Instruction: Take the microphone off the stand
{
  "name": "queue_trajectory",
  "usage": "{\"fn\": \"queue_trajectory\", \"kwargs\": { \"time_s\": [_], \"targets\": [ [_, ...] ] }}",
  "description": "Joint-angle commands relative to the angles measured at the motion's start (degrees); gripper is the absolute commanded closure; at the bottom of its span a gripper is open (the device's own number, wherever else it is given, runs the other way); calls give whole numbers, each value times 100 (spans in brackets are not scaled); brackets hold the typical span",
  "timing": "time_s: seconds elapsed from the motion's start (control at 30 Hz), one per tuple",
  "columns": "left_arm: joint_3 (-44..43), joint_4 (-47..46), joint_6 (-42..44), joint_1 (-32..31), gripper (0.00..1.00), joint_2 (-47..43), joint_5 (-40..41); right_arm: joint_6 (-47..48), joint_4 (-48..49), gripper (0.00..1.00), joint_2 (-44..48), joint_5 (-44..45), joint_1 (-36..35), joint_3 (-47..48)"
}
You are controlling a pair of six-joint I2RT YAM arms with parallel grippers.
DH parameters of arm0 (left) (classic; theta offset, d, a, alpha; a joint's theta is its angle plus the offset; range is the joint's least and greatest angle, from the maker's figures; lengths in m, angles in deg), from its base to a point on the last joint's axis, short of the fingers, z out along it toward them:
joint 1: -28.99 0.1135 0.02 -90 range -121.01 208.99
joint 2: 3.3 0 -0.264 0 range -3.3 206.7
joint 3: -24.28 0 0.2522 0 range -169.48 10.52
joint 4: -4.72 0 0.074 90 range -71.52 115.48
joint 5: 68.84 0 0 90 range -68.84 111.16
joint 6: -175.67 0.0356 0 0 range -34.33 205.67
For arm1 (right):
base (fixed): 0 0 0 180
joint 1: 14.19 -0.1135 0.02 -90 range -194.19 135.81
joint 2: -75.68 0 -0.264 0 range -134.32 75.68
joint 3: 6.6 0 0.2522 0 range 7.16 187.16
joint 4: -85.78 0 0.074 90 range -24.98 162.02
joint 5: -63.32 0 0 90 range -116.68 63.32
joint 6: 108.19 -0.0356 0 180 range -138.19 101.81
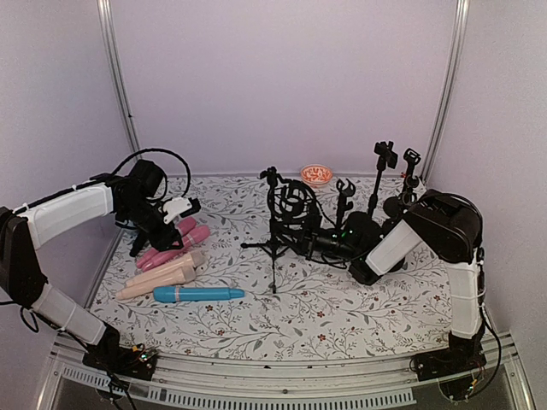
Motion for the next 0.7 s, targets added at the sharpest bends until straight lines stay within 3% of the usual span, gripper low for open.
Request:
{"fn": "queue_trajectory", "kwargs": {
  "time_s": [0.0,0.23,0.4,0.67],
  "targets": [
    [-95,56,65,-66,44,-64,34,-56,331,73,-96,-42,65,88],
    [-148,56,65,-64,44,-30,26,186,51,95,28,-104,73,-56],
    [-140,56,65,-64,44,-30,26,932,-903,98,428,-81,75,-166],
    [-148,53,87,-59,44,-33,52,2900,-2646,99,1023,359,51,-214]
  ]
}}
